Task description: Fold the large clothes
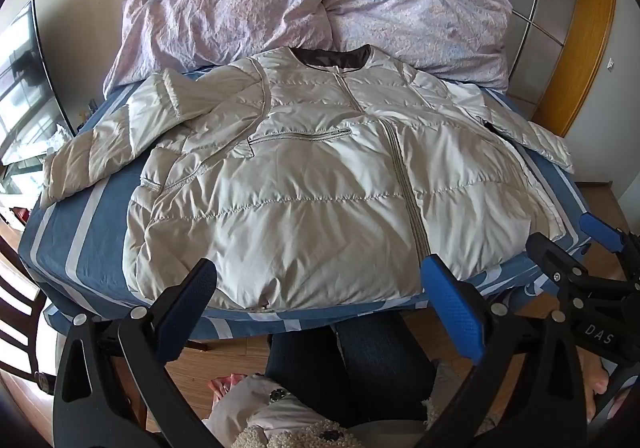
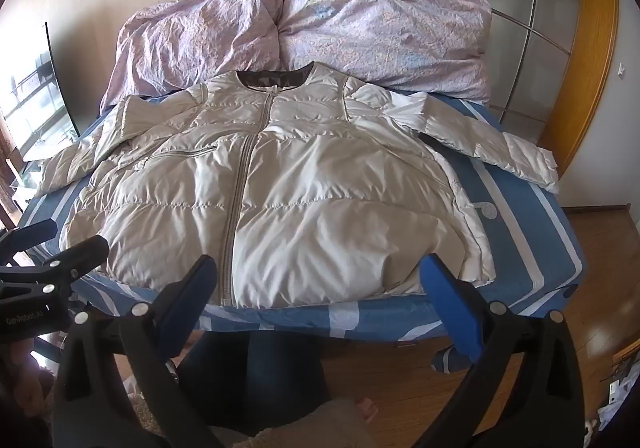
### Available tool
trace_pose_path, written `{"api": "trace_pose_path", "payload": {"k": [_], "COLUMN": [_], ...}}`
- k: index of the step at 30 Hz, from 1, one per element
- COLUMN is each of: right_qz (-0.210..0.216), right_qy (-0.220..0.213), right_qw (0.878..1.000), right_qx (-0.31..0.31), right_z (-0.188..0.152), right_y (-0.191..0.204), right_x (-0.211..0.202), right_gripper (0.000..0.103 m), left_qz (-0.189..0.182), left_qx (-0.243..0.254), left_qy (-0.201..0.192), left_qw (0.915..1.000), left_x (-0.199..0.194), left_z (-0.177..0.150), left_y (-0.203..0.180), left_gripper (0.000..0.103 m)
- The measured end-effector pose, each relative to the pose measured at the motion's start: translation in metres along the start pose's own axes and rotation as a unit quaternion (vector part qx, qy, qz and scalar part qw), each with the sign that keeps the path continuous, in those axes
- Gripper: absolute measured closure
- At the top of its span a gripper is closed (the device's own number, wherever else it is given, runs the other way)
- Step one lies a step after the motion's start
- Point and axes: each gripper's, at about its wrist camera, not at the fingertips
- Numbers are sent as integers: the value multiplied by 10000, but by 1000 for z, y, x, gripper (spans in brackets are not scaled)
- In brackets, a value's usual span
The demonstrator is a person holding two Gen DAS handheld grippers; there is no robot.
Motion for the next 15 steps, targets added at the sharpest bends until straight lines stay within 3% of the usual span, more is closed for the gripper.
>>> {"api": "trace_pose_path", "payload": {"k": [15], "right_qz": [6], "right_qy": [-4], "right_qw": [10000], "right_qx": [8], "right_z": [0], "right_y": [0], "right_x": [0], "right_gripper": [2], "left_qz": [4], "left_qx": [0], "left_qy": [9], "left_qw": [10000], "left_x": [0], "left_z": [0], "left_y": [0], "left_gripper": [1]}}
Point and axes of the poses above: each gripper's, at about its wrist camera, not at the fingertips, and x roughly the way its jaws point, y to its left, z to its top, and after that the axes turned 15 degrees about z, right-handed
